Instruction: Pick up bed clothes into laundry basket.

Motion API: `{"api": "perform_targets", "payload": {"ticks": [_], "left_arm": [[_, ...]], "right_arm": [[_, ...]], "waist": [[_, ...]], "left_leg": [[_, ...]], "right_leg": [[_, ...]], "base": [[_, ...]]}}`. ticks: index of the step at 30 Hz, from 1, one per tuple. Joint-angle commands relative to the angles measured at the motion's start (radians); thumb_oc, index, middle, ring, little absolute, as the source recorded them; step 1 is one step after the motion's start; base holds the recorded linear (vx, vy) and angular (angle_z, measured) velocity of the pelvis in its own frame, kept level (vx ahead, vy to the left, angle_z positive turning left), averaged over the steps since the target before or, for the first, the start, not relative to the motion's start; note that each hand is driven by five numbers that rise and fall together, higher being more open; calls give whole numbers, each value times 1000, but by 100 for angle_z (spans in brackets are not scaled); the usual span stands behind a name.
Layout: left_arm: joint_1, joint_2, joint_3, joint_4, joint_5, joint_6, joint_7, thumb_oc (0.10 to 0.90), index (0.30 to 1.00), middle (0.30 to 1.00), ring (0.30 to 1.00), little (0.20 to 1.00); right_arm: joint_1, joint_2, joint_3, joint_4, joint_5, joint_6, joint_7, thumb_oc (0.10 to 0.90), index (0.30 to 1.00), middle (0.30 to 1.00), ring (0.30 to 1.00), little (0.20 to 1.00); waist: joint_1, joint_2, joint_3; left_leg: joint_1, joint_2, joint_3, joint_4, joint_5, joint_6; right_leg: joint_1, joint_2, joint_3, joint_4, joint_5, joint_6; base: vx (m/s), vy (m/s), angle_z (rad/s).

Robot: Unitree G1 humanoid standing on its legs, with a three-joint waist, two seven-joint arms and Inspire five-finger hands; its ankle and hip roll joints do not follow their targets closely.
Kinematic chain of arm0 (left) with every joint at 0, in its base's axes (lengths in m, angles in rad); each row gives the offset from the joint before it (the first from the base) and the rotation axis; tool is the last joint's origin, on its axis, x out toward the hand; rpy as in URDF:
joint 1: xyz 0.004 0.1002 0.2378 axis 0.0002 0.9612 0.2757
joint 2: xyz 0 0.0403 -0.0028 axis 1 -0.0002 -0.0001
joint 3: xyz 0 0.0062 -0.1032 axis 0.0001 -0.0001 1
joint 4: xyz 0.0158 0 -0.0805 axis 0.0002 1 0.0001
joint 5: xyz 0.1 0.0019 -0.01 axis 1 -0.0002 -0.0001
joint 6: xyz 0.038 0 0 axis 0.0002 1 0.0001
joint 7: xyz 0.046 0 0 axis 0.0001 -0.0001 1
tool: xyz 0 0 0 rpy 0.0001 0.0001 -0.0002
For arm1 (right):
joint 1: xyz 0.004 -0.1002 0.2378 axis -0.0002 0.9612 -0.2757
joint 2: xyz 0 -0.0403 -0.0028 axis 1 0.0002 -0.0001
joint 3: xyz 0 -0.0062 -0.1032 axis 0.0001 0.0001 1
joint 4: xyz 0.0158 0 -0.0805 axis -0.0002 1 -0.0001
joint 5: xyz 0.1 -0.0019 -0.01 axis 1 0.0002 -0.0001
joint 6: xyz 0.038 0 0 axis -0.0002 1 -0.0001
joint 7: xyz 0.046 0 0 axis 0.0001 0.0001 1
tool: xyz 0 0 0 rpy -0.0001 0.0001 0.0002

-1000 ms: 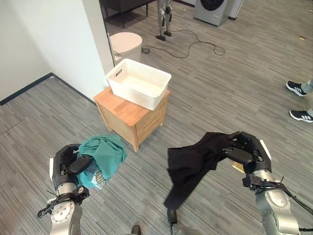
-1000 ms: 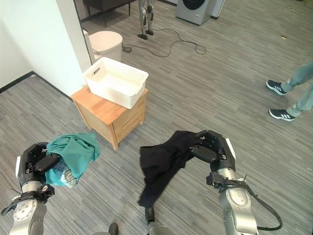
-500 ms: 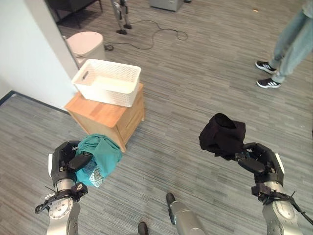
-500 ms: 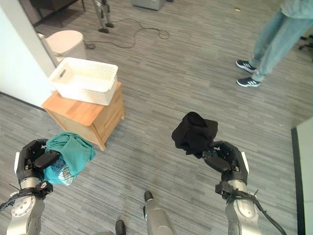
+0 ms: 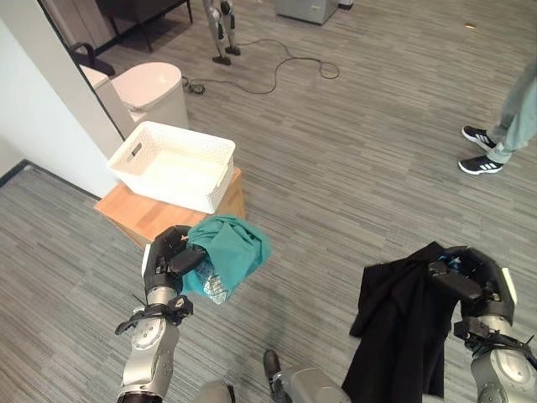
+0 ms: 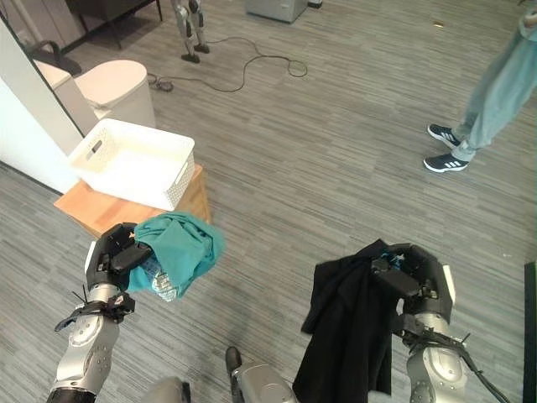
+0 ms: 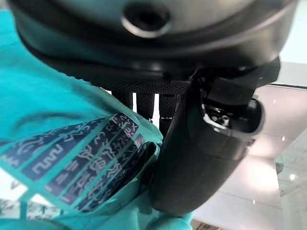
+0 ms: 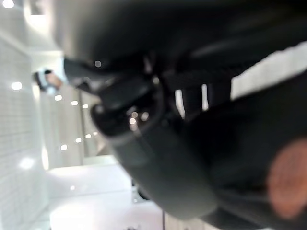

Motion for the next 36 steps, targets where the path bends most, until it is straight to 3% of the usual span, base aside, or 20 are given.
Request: {"api": "perform_targets", "payload": {"ticks": [1,2,3,5,7,12,15,17,20,21,23,24,26,27,29,34,36], "left_arm": [[-52,63,44,-99,-38,-128,-6,400,300,300,300,300],[-62,75,45,-97,-39,-135,8,400,300,300,300,300],[-63,73,45,-97,-39,-135,8,400,300,300,300,300],[-74,88,52,-94,-14,-144,26,400,300,300,300,300],[-76,91,64,-99,0,-154,35,400,300,300,300,300],[-95,109,103,-144,12,-182,60,400,300,300,300,300],[-135,156,127,-172,26,-200,88,400,300,300,300,300],[-149,171,130,-184,34,-201,94,400,300,300,300,300],[-189,217,126,-195,49,-200,91,400,300,300,300,300],[-226,243,114,-191,52,-205,90,400,300,300,300,300],[-232,246,111,-186,51,-207,90,400,300,300,300,300],[-288,279,84,-186,54,-219,88,400,300,300,300,300],[-329,304,67,-186,61,-228,84,400,300,300,300,300],[-370,335,50,-187,73,-231,90,400,300,300,300,300],[-416,370,21,-181,78,-233,89,400,300,300,300,300],[-474,402,-33,-150,51,-243,64,400,300,300,300,300],[-476,417,-21,-132,60,-237,53,400,300,300,300,300]], "right_arm": [[-13,-113,-91,-72,27,-118,-22,400,300,300,300,300],[-11,-125,-99,-81,15,-127,-27,400,300,300,300,300],[-11,-126,-100,-81,14,-127,-27,400,300,300,300,300],[-21,-143,-92,-76,-1,-135,-29,400,300,300,300,300],[-40,-150,-74,-75,-11,-130,-25,400,300,300,300,300],[-82,-145,-55,-86,-26,-121,-3,400,300,300,300,300],[-127,-132,-27,-79,-43,-118,-4,400,300,300,300,300],[-141,-128,-17,-77,-46,-118,-4,400,300,300,300,300],[-143,-124,-24,-70,-41,-113,2,400,300,300,300,300],[-134,-123,-35,-72,-31,-108,16,400,300,300,300,300],[-135,-122,-37,-72,-29,-109,17,400,300,300,300,300],[-123,-117,-49,-70,-24,-111,25,400,300,300,300,300],[-115,-108,-54,-62,-11,-120,25,400,300,300,300,300],[-119,-101,-48,-59,-7,-127,19,400,300,300,300,300],[-130,-104,-43,-48,2,-132,14,400,300,300,300,300],[-156,-127,-4,-16,9,-142,19,400,300,300,300,300],[-157,-151,7,-10,2,-134,28,400,300,300,300,300]], "waist": [[-11,-15,-51],[-15,14,-59],[-14,12,-61],[-6,39,-69],[0,55,-77],[19,77,-106],[36,69,-118],[45,62,-119],[41,59,-121],[21,60,-109],[24,59,-107],[-17,59,-87],[-33,63,-89],[-27,64,-91],[-36,56,-96],[-54,43,-88],[-43,42,-102]], "left_leg": [[53,126,119,-302,119,3],[106,140,168,-579,137,-21],[122,134,174,-609,150,-21],[138,72,158,-791,183,-26],[134,31,148,-835,199,-28],[187,11,168,-861,159,-14],[205,-12,225,-858,114,27],[202,-18,242,-847,96,38],[205,-38,252,-824,56,62],[220,-51,244,-818,42,69],[218,-50,245,-816,43,69],[222,-56,216,-812,33,71],[220,-51,201,-813,24,64],[227,-35,204,-817,12,58],[233,-33,210,-819,-2,57],[268,-50,195,-832,-13,59],[286,-58,202,-856,0,56]], "right_leg": [[42,-83,117,-84,-63,144],[50,-88,107,-94,-85,163],[52,-92,108,-97,-85,163],[86,-89,111,-110,-103,174],[125,-83,127,-116,-116,176],[177,-137,162,-173,-122,212],[171,-203,188,-209,-88,266],[158,-217,203,-209,-83,281],[125,-250,224,-147,-51,312],[90,-246,258,-77,6,323],[85,-244,261,-70,6,324],[49,-206,378,-3,96,334],[28,-191,452,4,133,340],[-18,-230,417,-46,155,342],[-69,-226,349,-125,126,352],[-96,-175,305,-203,63,357],[-48,-193,302,-238,62,357]], "base": [[410,147,11],[247,99,13],[358,160,10],[346,99,-8],[322,89,-13],[319,204,-43],[209,242,-59],[73,146,-78],[167,243,-38],[144,204,-22],[48,101,-6],[56,101,16],[99,35,63],[121,-44,43],[113,-3,-3],[67,48,23],[53,-3,40]]}}
